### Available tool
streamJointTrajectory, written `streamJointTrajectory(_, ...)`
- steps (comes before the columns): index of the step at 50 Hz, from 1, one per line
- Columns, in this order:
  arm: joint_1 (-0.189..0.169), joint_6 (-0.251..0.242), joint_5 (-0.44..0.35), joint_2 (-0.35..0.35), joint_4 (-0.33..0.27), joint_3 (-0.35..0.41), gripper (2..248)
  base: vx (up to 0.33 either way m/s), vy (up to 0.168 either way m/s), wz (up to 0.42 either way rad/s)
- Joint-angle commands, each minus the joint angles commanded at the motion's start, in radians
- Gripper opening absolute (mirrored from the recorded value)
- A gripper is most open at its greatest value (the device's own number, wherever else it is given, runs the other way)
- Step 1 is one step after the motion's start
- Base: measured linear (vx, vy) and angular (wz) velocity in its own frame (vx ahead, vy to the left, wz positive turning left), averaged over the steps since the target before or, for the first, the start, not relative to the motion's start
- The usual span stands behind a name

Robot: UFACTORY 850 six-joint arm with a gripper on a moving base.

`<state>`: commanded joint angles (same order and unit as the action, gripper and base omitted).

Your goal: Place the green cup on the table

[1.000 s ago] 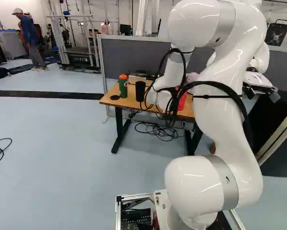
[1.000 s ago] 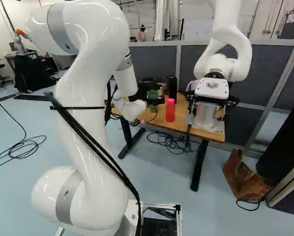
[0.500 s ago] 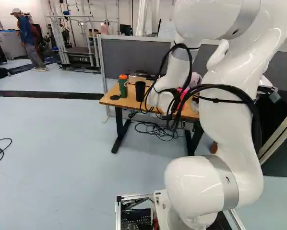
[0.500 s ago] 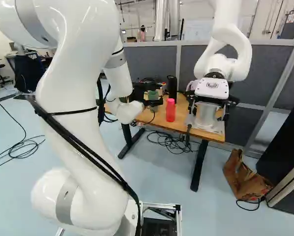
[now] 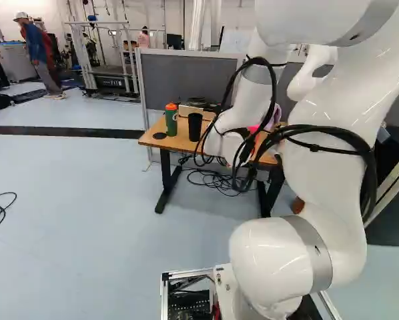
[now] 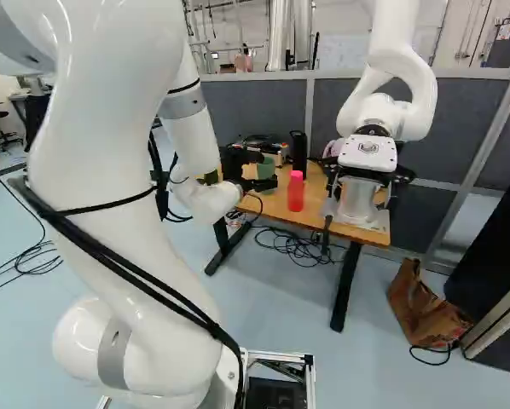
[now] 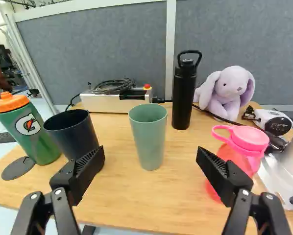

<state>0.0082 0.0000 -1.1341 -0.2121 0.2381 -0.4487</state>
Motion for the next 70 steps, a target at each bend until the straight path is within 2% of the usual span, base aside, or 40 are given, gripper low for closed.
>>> streamJointTrajectory(12, 0.017, 0.0, 0.0, 0.057, 0.0, 0.065, 247, 0.0, 0.0, 0.0)
streamJointTrajectory(36, 0.016, 0.0, 0.018, 0.086, -0.016, 0.085, 247, 0.0, 0.0, 0.0)
streamJointTrajectory(53, 0.012, 0.0, 0.054, 0.146, -0.049, 0.126, 247, 0.0, 0.0, 0.0)
streamJointTrajectory(70, 0.007, 0.0, 0.11, 0.239, -0.1, 0.189, 247, 0.0, 0.0, 0.0)
